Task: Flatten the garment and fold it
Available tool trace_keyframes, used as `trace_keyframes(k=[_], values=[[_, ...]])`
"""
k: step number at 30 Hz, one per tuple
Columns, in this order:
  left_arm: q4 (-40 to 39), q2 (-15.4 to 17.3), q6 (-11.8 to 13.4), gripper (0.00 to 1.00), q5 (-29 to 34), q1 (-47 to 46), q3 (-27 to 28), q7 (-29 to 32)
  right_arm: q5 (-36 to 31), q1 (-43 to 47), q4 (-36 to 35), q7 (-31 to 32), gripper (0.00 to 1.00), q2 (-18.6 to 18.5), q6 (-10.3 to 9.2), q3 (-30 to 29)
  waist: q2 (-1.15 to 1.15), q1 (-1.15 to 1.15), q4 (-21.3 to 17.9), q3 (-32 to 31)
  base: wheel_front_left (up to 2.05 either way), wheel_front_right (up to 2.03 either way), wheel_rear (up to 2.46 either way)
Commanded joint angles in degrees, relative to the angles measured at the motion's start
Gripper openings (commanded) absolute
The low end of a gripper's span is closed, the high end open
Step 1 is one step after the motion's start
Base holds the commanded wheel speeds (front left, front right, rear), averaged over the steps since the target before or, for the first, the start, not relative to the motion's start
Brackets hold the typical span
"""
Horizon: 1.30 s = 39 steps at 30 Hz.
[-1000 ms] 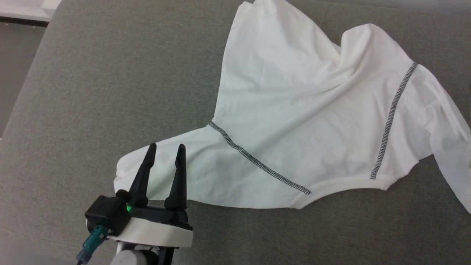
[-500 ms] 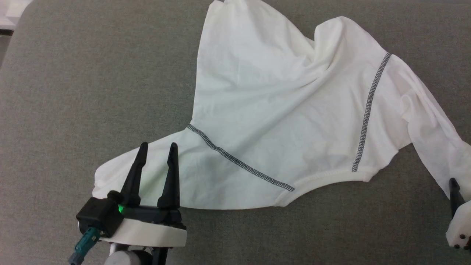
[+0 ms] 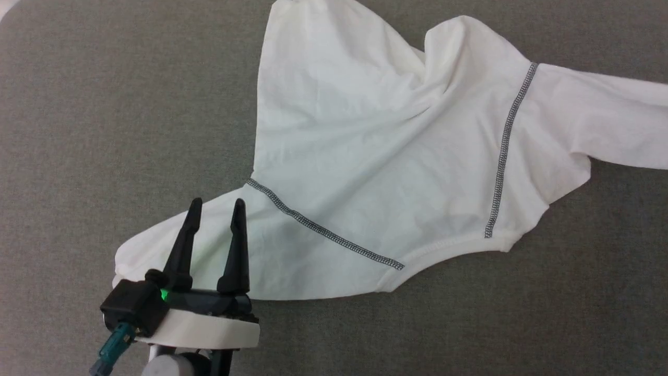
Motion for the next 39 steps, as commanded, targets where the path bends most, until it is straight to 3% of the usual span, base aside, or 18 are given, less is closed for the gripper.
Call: trace_keyframes(k=[1, 5, 9, 10, 12, 13, 18, 23, 29, 35, 39], values=[[-0.34, 0.24, -0.52, 1.00, 0.52, -0.44, -0.01, -0.27, -0.77, -1.62, -0.10, 0.77, 0.00, -1.54, -0.06, 0.10, 0.00, 0.00, 0.00, 0.63, 0.00, 0.00, 0.00], [-0.26, 0.28, -0.93, 1.00, 0.44, -1.31, -0.80, -0.27, -2.79, -6.41, 3.91, 2.83, 0.00, -8.43, -0.06, 0.41, 0.00, 0.00, 0.96, 2.37, 0.00, 0.00, 0.00], [0.19, 0.27, -1.29, 1.00, 0.22, -2.51, -1.47, -0.27, -4.38, -10.46, 10.79, 3.21, 0.00, -10.89, -0.06, 0.29, 0.00, 0.00, 2.50, 3.84, 0.00, 0.00, 0.00], [0.24, 0.27, -1.36, 1.00, 0.13, -2.78, -1.53, -0.27, -4.71, -11.35, 12.27, 2.94, 0.13, -10.85, -0.06, 0.30, 0.00, 0.00, 2.79, 4.14, 0.00, 0.00, 0.00], [0.33, 0.25, -1.46, 1.00, 0.04, -3.14, -1.60, -0.27, -5.38, -12.87, 14.97, 2.36, 0.49, -10.29, -0.06, 0.14, 0.00, 0.00, 3.25, 4.54, 0.00, 0.00, 0.00], [0.39, 0.27, -1.49, 1.00, 0.04, -3.24, -1.57, -0.27, -5.73, -13.48, 16.09, 1.73, 1.00, -10.00, -0.06, 0.35, 0.00, 0.00, 3.35, 4.62, 0.00, 0.00, 0.00], [0.96, 0.37, -1.39, 1.00, 0.23, -3.17, -1.21, -0.27, -6.64, -15.48, 20.47, -1.72, 1.00, -7.86, -0.06, 1.01, 0.00, 0.00, 3.14, 3.33, 0.00, 0.00, 0.00], [1.14, 0.37, -1.14, 1.00, 0.54, -2.04, -0.95, -0.27, -4.65, -15.57, 19.54, -6.39, 1.00, -5.42, -0.06, 1.01, 0.00, 0.00, 2.20, -0.31, 0.00, 0.00, 0.00], [0.15, 0.27, -0.82, 1.00, 0.67, 0.55, -0.36, -0.27, -0.49, -10.02, 8.94, -14.64, 1.00, 1.69, -0.06, 0.55, 0.00, 0.00, 1.21, -5.28, 0.00, 0.00, 0.00], [-1.16, 0.16, -0.77, 1.00, 0.81, 4.50, 0.41, -0.27, -0.85, 3.31, -4.07, -20.50, 1.00, 12.63, -0.06, 2.89, 0.00, 0.00, 0.49, -9.16, 0.00, 0.00, 0.00], [-1.67, 0.13, -1.01, 1.00, 1.22, 7.45, 0.80, -0.27, -1.22, 11.43, -7.99, -24.33, 1.00, 15.40, -0.06, 3.83, 0.00, 0.00, 0.75, -11.04, 0.00, 0.00, 0.00]])
